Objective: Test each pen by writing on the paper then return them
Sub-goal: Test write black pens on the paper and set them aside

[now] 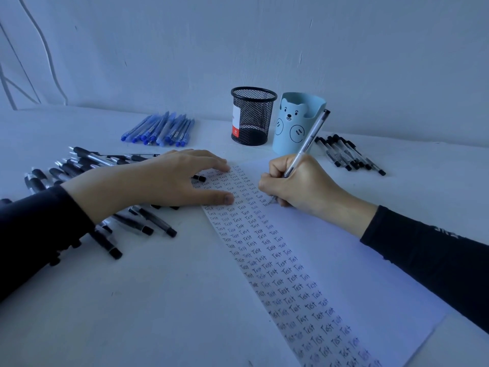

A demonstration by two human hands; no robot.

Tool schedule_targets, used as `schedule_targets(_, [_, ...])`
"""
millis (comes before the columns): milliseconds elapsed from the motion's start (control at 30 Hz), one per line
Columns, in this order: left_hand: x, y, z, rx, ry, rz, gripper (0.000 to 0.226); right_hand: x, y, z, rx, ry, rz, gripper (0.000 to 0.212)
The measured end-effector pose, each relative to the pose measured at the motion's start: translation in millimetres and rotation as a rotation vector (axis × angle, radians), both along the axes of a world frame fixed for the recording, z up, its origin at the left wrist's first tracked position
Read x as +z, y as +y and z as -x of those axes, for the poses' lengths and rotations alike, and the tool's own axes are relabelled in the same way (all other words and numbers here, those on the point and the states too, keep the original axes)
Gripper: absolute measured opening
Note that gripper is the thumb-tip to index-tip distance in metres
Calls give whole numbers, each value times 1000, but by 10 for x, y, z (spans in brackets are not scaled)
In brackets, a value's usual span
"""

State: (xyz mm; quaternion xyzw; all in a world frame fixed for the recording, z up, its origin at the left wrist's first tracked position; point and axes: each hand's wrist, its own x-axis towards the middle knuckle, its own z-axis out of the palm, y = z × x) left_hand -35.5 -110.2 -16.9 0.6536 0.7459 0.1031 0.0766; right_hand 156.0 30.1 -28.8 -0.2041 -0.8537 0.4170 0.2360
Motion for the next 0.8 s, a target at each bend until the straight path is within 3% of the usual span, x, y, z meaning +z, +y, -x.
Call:
schedule_targets(200, [27, -13, -12, 6, 11, 22, 77, 145, 74, -26, 41, 64, 233, 45])
schedule_targets(300, [23, -7, 1, 7, 24, 30, 79, 248, 120, -47, 51, 56, 359, 25])
schedule_targets(433, [15, -10, 19, 7, 29, 40, 83, 302, 205, -59, 84, 117, 608, 45])
schedule_targets(667, [33, -18, -6, 7, 33, 56, 87, 388, 288, -101, 129, 84, 651, 34])
schedule_targets(800, [39, -24, 0, 5, 23, 64, 92, 380, 356, -119, 215, 63, 739, 47])
